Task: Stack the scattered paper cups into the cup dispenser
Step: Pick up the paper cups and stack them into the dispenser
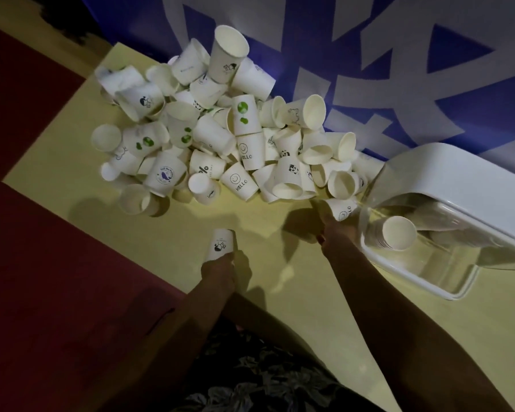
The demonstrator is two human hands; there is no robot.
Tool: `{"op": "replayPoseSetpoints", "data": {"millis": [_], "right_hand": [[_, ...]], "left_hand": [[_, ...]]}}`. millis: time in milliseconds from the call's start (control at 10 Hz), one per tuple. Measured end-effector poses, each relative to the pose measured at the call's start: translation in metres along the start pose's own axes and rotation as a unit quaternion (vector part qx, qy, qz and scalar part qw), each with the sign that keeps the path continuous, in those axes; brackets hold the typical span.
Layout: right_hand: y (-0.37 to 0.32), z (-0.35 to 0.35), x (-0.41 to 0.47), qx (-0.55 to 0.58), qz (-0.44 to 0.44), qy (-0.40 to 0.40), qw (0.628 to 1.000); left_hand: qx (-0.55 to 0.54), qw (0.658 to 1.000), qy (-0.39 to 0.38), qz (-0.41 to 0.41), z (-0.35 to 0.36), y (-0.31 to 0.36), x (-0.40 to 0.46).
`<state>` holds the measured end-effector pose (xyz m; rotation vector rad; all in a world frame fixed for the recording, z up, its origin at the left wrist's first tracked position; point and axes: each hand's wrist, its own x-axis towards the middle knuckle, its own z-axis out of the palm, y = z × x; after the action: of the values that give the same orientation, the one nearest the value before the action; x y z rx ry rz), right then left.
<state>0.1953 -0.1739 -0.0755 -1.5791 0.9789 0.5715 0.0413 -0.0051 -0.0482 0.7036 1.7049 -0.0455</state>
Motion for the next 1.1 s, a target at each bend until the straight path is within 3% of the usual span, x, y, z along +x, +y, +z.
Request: {"op": "replayPoseSetpoints", "data": {"millis": [100, 200, 300, 500, 700, 900, 1100], "right_hand": [[0.002, 0.002, 0.01, 0.0, 0.011, 0.034, 0.999], [0.006, 0.002, 0.002, -0.053, -0.036, 0.117, 0.991], [0.009, 0.003, -0.02, -0.061, -0.083, 0.129, 0.986], [0.011, -0.021, -0.061, 0.095, -0.099, 0.113, 0.984], [-0.011, -0.08, -0.097, 0.19, -0.165, 0.134, 0.958], [-0.036, -0.142, -0.092, 0.124, -0.207, 0.162, 0.957], [-0.032, -0.165, -0.073, 0.0, -0.231, 0.161, 0.959]], "left_hand": [[0.027, 0.998, -0.048, -0.004, -0.003, 0.023, -0.017], [0.103, 0.99, -0.092, 0.037, 0.002, 0.035, -0.014], [0.144, 0.979, -0.12, 0.082, 0.015, 0.046, -0.021], [0.147, 0.973, -0.167, 0.061, 0.049, 0.065, -0.058], [0.182, 0.948, -0.256, 0.055, 0.079, 0.06, -0.105], [0.218, 0.923, -0.291, 0.123, 0.109, 0.035, -0.143], [0.248, 0.884, -0.292, 0.267, 0.12, 0.011, -0.17]]}}
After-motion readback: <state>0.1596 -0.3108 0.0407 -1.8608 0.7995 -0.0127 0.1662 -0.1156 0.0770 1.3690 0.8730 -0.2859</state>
